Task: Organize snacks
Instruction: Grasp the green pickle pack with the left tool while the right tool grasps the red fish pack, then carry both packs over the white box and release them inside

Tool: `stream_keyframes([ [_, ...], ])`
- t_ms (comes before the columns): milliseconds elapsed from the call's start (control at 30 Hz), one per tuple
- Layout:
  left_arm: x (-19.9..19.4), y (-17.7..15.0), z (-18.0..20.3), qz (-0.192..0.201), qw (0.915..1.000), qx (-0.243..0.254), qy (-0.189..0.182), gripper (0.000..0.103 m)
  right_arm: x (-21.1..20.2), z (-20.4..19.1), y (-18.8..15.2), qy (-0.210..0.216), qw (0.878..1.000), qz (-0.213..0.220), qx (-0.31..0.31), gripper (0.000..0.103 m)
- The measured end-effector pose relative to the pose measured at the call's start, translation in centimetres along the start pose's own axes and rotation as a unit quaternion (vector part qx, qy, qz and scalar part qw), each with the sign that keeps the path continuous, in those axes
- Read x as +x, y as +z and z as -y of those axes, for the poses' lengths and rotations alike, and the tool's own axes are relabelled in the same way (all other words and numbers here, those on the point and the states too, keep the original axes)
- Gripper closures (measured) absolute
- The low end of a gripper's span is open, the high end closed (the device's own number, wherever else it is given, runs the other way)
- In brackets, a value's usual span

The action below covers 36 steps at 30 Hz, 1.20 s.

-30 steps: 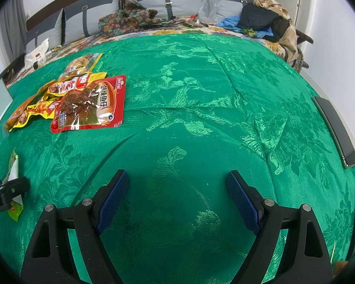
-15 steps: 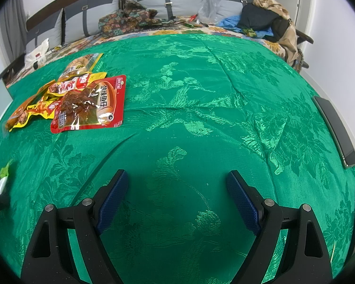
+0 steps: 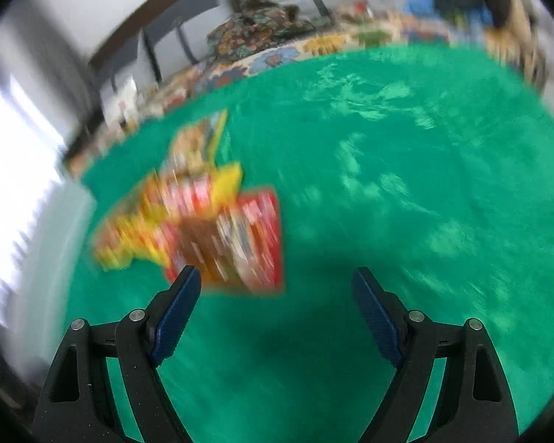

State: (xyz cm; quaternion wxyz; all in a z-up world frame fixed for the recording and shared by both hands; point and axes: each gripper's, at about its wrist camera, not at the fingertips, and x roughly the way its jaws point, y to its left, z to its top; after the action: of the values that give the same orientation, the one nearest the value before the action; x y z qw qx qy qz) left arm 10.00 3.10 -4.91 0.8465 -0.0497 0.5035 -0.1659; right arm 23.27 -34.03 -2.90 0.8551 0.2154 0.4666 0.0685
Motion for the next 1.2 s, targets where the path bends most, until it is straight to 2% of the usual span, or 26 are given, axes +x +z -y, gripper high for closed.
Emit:
stream_keyframes([
  [33, -0.2, 0.1, -0.1, 0.000, 1.0000, 0.000, -0.001, 0.051, 0.8, 0.7, 1.3, 0.024, 0.999, -0.011, 0.040, 0.017],
  [100, -0.7, 0.1, -0.2, 0.004, 1.0000, 0.005, -0.001, 0.051, 2.1, 1.1, 3.5, 0.031, 0.996, -0.023, 0.077, 0.016],
  [167, -1.4, 0.0, -0.4, 0.008, 0.9999, 0.011, -0.001, 0.051, 2.6, -1.1, 5.5, 0.030, 0.999, -0.022, 0.018, 0.015],
  [233, -1.8, -0.1, -0.6, 0.010, 0.9999, 0.012, -0.002, 0.051, 2.9, -5.6, 6.2, 0.051, 0.989, -0.053, -0.130, 0.017],
  [267, -1.9, -0.1, -0.7, 0.009, 0.9999, 0.011, -0.004, 0.051, 3.1, -8.7, 5.5, 0.036, 0.967, -0.078, -0.239, 0.017],
  [300, -2.0, -0.1, -0.8, 0.009, 0.9999, 0.008, -0.006, 0.051, 3.5, -11.6, 3.9, 0.015, 0.930, -0.112, -0.350, 0.017],
  [333, -2.0, -0.1, -0.9, 0.008, 0.9999, 0.005, -0.009, 0.051, 4.2, -13.5, 1.9, -0.009, 0.887, -0.149, -0.437, 0.017],
  [400, -1.9, 0.0, -1.0, 0.006, 0.9999, -0.003, -0.015, 0.051, 6.1, -15.0, -1.5, -0.064, 0.806, -0.205, -0.552, 0.017],
  [433, -1.9, 0.0, -1.0, 0.006, 0.9998, -0.006, -0.019, 0.051, 6.8, -15.0, -2.2, -0.082, 0.787, -0.214, -0.573, 0.017],
  [467, -1.8, 0.1, -1.0, 0.005, 0.9997, -0.008, -0.021, 0.051, 7.8, -14.9, -2.7, -0.099, 0.773, -0.223, -0.585, 0.017],
  [500, -1.7, 0.1, -1.0, 0.004, 0.9998, -0.007, -0.021, 0.050, 9.0, -14.6, -2.8, -0.107, 0.773, -0.233, -0.581, 0.017],
  [533, -1.7, 0.1, -0.9, 0.004, 0.9998, -0.005, -0.020, 0.050, 9.7, -14.3, -2.5, -0.104, 0.784, -0.237, -0.564, 0.013],
  [567, -1.8, 0.1, -0.9, 0.003, 0.9998, -0.003, -0.018, 0.050, 9.9, -13.9, -1.7, -0.091, 0.805, -0.238, -0.536, 0.014],
  [633, -1.9, 0.1, -1.1, 0.002, 0.9998, -0.006, -0.019, 0.050, 11.1, -12.4, 0.2, -0.075, 0.855, -0.271, -0.437, 0.015],
  [667, -1.9, 0.2, -1.2, 0.002, 0.9998, -0.008, -0.020, 0.050, 11.2, -11.9, 0.6, -0.076, 0.873, -0.272, -0.398, 0.017],
  [700, -2.0, 0.2, -1.3, 0.003, 0.9997, -0.011, -0.021, 0.050, 11.0, -12.0, 0.3, -0.088, 0.874, -0.271, -0.394, 0.019],
  [733, -2.1, 0.2, -1.4, 0.005, 0.9996, -0.014, -0.023, 0.050, 10.6, -12.3, -0.1, -0.090, 0.876, -0.271, -0.389, 0.032],
  [767, -2.3, 0.3, -1.5, 0.006, 0.9995, -0.016, -0.025, 0.050, 10.2, -12.4, -0.4, -0.091, 0.880, -0.268, -0.381, 0.034],
  [800, -2.5, 0.3, -1.5, 0.008, 0.9994, -0.018, -0.026, 0.050, 9.7, -12.5, -0.7, -0.093, 0.887, -0.265, -0.366, 0.039],
  [833, -2.7, 0.3, -1.6, 0.010, 0.9994, -0.020, -0.028, 0.050, 9.1, -12.4, -0.9, -0.088, 0.901, -0.259, -0.336, 0.045],
  [900, -3.5, 0.2, -1.7, 0.016, 0.9991, -0.023, -0.031, 0.050, 7.8, -12.0, -1.0, -0.070, 0.923, -0.248, -0.285, 0.048],
  [1000, -5.0, 0.1, -2.0, 0.026, 0.9987, -0.027, -0.036, 0.050, 5.2, -10.9, -1.0, -0.011, 0.957, -0.219, -0.190, 0.048],
  [1067, -6.2, 0.2, -2.5, 0.031, 0.9981, -0.035, -0.041, 0.050, 3.3, -10.3, -1.4, 0.038, 0.971, -0.197, -0.132, 0.048],
  [1133, -8.1, 0.6, -3.7, 0.041, 0.9963, -0.054, -0.053, 0.050, 1.7, -10.2, -2.1, 0.083, 0.977, -0.180, -0.083, 0.048],
  [1200, -10.2, 1.1, -5.3, 0.057, 0.9942, -0.072, -0.056, 0.050, -0.1, -11.5, -3.0, 0.135, 0.976, -0.164, -0.048, 0.048],
])
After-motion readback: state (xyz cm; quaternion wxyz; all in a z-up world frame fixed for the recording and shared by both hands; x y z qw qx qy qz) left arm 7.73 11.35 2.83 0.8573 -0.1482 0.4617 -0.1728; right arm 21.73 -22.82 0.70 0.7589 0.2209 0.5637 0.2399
